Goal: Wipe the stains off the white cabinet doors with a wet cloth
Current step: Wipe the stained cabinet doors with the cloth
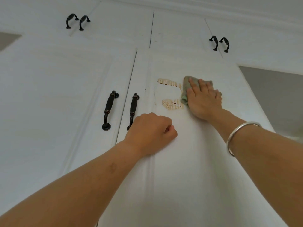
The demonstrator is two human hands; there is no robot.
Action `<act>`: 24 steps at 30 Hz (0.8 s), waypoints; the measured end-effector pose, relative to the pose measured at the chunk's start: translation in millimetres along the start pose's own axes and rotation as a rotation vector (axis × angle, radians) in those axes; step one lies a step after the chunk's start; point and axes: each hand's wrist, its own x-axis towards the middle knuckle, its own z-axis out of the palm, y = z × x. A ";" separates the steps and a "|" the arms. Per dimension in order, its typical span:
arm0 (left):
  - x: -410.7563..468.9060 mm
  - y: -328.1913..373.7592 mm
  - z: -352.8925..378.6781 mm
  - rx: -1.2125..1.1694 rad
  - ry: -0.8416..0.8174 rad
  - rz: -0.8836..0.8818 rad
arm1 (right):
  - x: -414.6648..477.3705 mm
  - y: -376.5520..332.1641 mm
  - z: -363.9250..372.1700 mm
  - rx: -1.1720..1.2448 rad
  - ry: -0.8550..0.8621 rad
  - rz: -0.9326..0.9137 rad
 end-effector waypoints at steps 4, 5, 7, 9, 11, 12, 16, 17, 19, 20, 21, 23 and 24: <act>-1.2 -4.3 1.0 -0.002 0.042 0.032 | 4.8 -54.8 10.6 -0.001 -0.004 -0.255; -0.8 -5.3 1.4 0.001 0.048 0.042 | 3.3 -62.4 12.8 -0.007 0.002 -0.305; -0.6 -6.5 0.8 0.007 0.064 0.051 | -1.9 -66.9 15.6 -0.011 0.025 -0.420; -0.8 -7.7 0.1 -0.001 0.094 0.060 | -12.8 -60.3 16.1 -0.018 0.039 -0.549; -0.8 -6.8 -1.1 -0.005 0.098 0.062 | -25.7 -44.1 14.3 -0.018 0.016 -0.626; -1.1 -5.2 -1.2 0.002 0.079 0.052 | -30.7 -32.7 13.5 -0.017 0.013 -0.636; -3.9 -0.3 -1.5 -0.025 0.011 -0.003 | -22.1 5.4 5.8 -0.011 0.053 -0.497; -4.3 1.5 -1.7 -0.030 0.008 -0.003 | -13.1 11.2 3.9 -0.025 0.075 -0.443; -3.9 5.7 -1.0 -0.046 0.010 0.017 | 6.7 14.2 -0.6 -0.050 0.079 -0.296; -3.6 5.3 -1.0 -0.047 0.014 0.029 | 15.4 7.6 -1.1 -0.045 0.068 -0.216; -2.7 3.9 -0.8 -0.046 0.022 0.038 | 21.9 -4.2 -1.0 -0.034 0.054 -0.155; -1.0 -0.3 -0.5 -0.043 0.042 0.053 | 26.8 -35.1 1.9 -0.012 0.025 -0.140; -1.5 -3.7 -0.4 -0.044 0.047 0.057 | 25.5 -51.6 6.0 -0.009 0.012 -0.189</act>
